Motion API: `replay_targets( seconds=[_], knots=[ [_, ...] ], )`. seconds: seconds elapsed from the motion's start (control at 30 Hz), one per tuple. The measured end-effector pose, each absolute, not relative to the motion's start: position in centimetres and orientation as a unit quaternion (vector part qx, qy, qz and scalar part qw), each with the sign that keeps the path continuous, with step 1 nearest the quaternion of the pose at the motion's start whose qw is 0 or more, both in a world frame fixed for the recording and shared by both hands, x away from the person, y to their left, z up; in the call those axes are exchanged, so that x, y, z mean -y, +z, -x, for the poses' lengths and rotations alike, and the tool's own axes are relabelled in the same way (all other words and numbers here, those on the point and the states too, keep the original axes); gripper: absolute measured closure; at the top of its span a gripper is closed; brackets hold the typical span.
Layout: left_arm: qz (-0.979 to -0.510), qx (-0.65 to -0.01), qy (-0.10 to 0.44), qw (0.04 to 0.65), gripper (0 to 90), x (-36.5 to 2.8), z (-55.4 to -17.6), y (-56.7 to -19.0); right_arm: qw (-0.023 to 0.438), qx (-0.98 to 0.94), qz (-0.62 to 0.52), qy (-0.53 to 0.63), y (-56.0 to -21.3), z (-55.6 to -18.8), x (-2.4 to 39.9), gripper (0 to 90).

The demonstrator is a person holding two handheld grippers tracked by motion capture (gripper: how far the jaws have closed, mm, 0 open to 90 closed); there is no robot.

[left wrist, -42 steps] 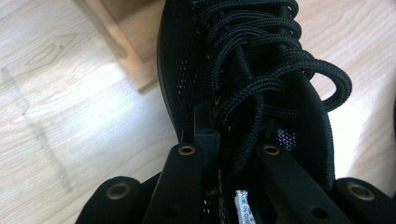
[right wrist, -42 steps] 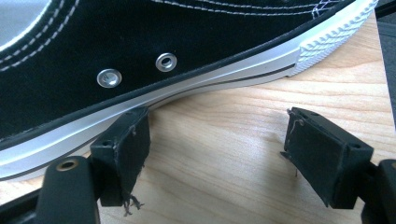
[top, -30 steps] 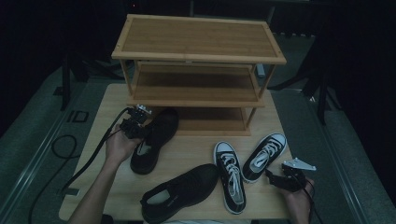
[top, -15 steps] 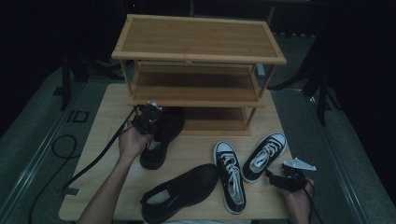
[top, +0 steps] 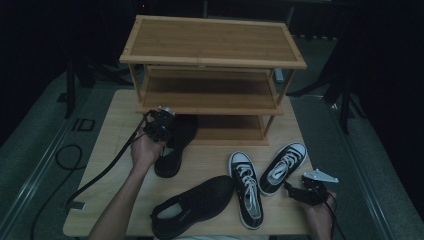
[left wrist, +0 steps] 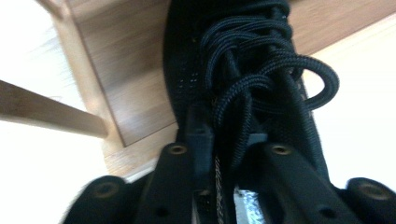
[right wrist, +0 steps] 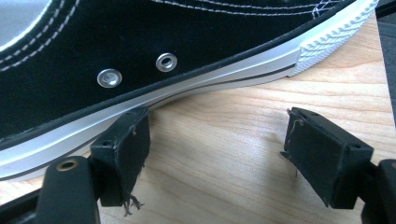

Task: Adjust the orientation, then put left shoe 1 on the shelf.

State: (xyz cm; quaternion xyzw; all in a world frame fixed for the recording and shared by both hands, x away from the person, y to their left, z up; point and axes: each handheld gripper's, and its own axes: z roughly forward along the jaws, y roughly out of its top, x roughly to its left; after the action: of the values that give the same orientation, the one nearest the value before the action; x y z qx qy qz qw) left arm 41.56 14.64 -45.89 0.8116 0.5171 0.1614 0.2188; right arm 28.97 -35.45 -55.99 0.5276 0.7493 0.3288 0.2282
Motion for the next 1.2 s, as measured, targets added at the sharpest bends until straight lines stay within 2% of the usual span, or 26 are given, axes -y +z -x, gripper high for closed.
replay_targets(
  seconds=[0.27,0.57,0.73,1.03,1.2],
  knots=[
    [-0.821,-0.489,0.167,0.243,67.5,-15.5,-39.7,-44.0,0.228,-0.749,-0.527,0.329,-56.0,-29.0,35.4,22.3],
    [-0.824,-0.474,0.140,0.277,63.0,-17.8,-37.2,-43.9,0.228,-0.749,-0.527,0.329,-56.0,-29.0,35.4,22.3],
    [-0.827,-0.470,0.134,0.278,67.0,-19.2,-35.9,-44.5,0.228,-0.749,-0.527,0.329,-56.0,-29.0,35.4,22.3],
    [-0.822,-0.469,0.134,0.295,67.2,-21.1,-33.8,-45.4,0.228,-0.749,-0.527,0.329,-56.0,-29.0,35.4,22.3],
    [-0.825,-0.469,0.130,0.288,72.6,-21.8,-32.8,-46.4,0.228,-0.749,-0.527,0.329,-56.0,-29.0,35.4,22.3]
  ],
)
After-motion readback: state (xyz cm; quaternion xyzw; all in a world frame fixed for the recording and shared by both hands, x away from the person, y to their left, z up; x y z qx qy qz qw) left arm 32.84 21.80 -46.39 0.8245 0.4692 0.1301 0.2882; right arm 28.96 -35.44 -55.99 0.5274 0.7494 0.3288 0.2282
